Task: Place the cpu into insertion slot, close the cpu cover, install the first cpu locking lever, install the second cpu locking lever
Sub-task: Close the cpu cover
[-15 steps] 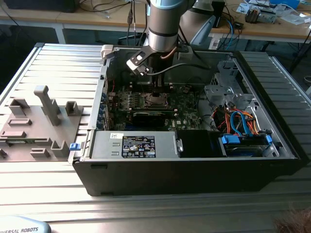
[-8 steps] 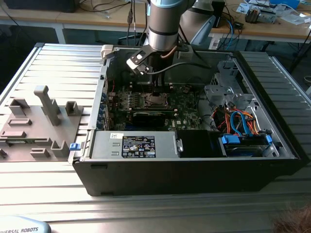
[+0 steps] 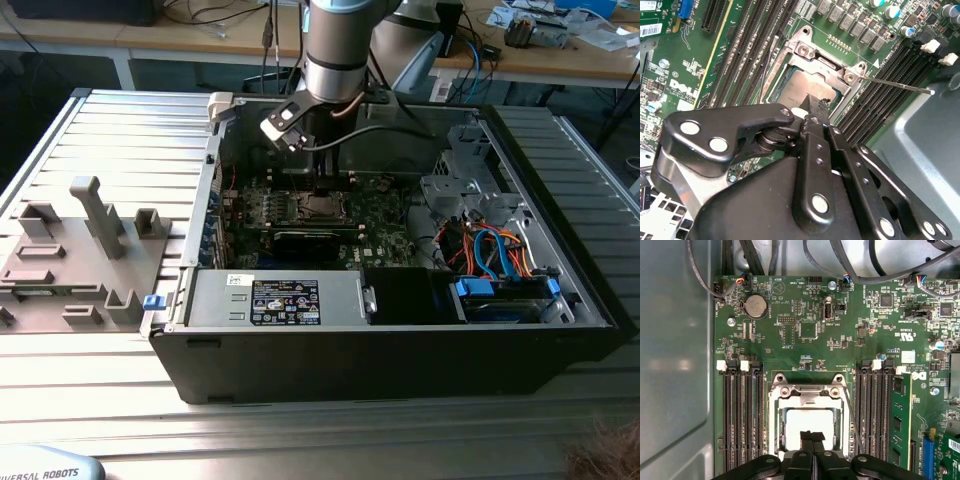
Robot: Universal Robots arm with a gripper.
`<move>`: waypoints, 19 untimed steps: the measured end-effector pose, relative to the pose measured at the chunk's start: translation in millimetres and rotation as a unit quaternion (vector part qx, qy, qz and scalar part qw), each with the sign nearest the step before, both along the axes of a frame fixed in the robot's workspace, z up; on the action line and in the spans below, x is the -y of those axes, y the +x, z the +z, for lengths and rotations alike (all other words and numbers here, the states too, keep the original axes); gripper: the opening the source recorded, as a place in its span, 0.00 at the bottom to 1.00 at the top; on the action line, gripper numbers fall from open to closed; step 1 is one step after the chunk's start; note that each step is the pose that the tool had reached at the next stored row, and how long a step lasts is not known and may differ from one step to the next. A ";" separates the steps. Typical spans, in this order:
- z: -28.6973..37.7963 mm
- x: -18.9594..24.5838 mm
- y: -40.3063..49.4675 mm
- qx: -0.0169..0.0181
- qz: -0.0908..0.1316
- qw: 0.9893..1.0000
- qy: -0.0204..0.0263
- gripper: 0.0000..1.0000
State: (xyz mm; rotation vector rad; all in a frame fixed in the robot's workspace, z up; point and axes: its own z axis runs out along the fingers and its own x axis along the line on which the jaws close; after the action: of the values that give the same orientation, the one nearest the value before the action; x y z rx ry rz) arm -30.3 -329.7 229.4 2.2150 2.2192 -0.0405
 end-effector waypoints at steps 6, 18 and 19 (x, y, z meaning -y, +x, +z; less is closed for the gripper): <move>2.7 0.0 0.0 0.000 0.000 1.000 0.000 0.11; 9.4 0.0 0.0 0.000 0.000 1.000 0.000 0.11; 9.9 0.0 0.0 0.000 0.000 1.000 -0.001 0.11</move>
State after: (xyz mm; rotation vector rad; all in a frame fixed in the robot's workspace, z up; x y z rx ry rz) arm -30.3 -329.7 239.3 2.2146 2.2186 -0.0416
